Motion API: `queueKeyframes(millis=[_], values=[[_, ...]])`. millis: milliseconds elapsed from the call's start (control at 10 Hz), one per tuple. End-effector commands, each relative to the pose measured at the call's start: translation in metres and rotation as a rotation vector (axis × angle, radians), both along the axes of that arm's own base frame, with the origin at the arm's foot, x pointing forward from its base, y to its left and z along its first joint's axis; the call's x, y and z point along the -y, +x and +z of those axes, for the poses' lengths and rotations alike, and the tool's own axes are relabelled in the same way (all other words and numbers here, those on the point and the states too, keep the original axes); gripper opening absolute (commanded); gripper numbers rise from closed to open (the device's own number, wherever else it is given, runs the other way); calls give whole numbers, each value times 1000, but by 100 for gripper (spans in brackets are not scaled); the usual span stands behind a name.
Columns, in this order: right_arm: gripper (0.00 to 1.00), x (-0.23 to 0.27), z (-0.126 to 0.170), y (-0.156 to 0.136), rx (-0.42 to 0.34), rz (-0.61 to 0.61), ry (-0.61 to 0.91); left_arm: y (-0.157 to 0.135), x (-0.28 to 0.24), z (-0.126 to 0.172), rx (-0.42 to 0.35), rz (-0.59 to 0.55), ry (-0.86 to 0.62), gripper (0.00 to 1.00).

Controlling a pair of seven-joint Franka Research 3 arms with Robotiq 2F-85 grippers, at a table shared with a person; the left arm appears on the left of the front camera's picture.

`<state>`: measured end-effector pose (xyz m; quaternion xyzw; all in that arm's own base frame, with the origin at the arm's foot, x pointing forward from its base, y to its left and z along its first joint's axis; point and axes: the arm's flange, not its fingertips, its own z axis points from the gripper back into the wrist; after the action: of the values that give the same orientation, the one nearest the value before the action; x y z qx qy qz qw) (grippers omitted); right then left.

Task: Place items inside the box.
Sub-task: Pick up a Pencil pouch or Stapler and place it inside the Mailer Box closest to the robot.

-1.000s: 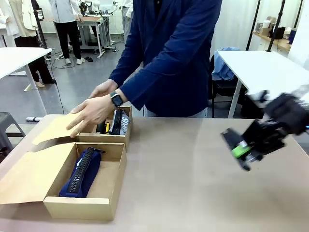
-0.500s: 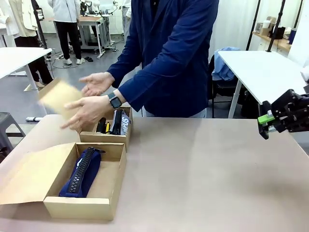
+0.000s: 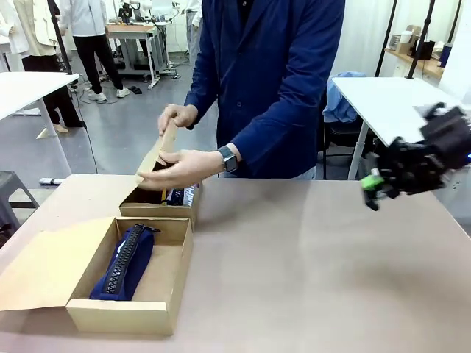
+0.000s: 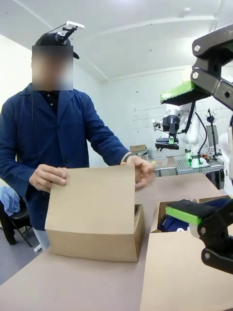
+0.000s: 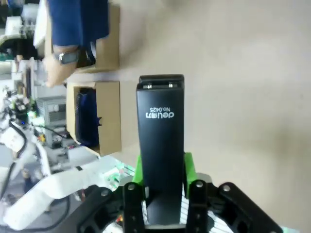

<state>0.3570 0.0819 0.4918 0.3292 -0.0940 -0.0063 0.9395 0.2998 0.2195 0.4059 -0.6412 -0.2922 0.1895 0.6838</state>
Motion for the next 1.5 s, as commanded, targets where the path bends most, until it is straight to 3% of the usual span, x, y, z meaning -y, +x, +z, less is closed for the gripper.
queueKeyframes(millis=[0,100,300,400,500,600,800,1400], values=[[36,-42,8,39,-40,123,-89,-1,1,1,26,-5,3,100],[36,-42,8,46,-56,137,-64,-1,1,1,26,-5,3,100],[36,-13,8,25,-53,166,-40,-1,1,1,26,-5,3,100],[36,7,7,5,-29,240,-101,-1,1,1,26,-5,3,100],[36,21,8,-17,44,241,-103,-1,1,1,26,-5,3,100],[36,29,8,-27,62,185,-83,-1,1,1,26,-5,3,100],[36,33,5,-29,67,142,-59,-1,1,1,26,-5,3,100],[36,13,3,-14,55,172,-50,-1,1,1,26,-5,3,100]])
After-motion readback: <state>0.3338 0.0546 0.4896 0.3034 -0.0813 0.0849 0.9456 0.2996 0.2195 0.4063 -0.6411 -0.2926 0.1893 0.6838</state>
